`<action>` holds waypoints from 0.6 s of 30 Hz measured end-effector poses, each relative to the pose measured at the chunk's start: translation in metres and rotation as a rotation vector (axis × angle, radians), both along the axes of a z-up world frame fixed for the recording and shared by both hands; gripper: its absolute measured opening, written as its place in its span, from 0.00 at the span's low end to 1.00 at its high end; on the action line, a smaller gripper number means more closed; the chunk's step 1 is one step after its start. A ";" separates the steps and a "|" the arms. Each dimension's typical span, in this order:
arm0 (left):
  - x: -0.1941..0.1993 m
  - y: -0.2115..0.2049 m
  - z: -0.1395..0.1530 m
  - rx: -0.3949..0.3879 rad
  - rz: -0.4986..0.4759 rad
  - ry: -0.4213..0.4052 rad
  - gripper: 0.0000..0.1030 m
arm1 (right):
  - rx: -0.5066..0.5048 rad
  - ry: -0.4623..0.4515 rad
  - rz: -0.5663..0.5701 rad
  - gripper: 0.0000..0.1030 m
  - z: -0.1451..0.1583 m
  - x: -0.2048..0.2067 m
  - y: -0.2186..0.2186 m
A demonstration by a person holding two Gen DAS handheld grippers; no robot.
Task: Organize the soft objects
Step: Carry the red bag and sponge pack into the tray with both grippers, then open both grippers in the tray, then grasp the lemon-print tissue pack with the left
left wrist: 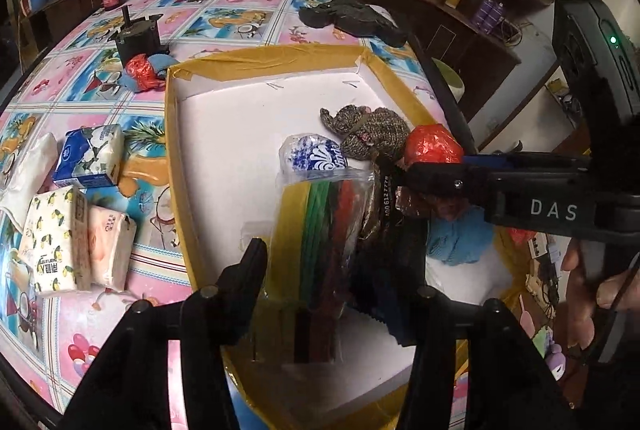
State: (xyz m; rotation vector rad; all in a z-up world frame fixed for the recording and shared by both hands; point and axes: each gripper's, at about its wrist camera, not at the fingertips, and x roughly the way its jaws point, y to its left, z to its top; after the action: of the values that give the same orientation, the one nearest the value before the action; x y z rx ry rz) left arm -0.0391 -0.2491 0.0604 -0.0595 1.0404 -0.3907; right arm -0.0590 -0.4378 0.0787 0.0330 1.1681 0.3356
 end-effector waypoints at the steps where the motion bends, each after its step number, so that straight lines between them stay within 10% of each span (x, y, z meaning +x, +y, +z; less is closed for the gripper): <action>1: -0.001 0.002 0.004 -0.008 0.007 -0.013 0.56 | 0.006 -0.009 -0.007 0.39 0.002 0.000 -0.001; 18: -0.018 0.026 0.026 -0.115 0.063 -0.046 0.65 | 0.074 -0.062 0.021 0.54 0.031 -0.009 0.015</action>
State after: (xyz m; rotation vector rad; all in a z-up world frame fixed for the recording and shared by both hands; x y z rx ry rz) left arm -0.0574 -0.2226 0.0865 -0.1852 0.9681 -0.3923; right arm -0.0684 -0.4225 0.1095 0.0743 1.0949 0.3956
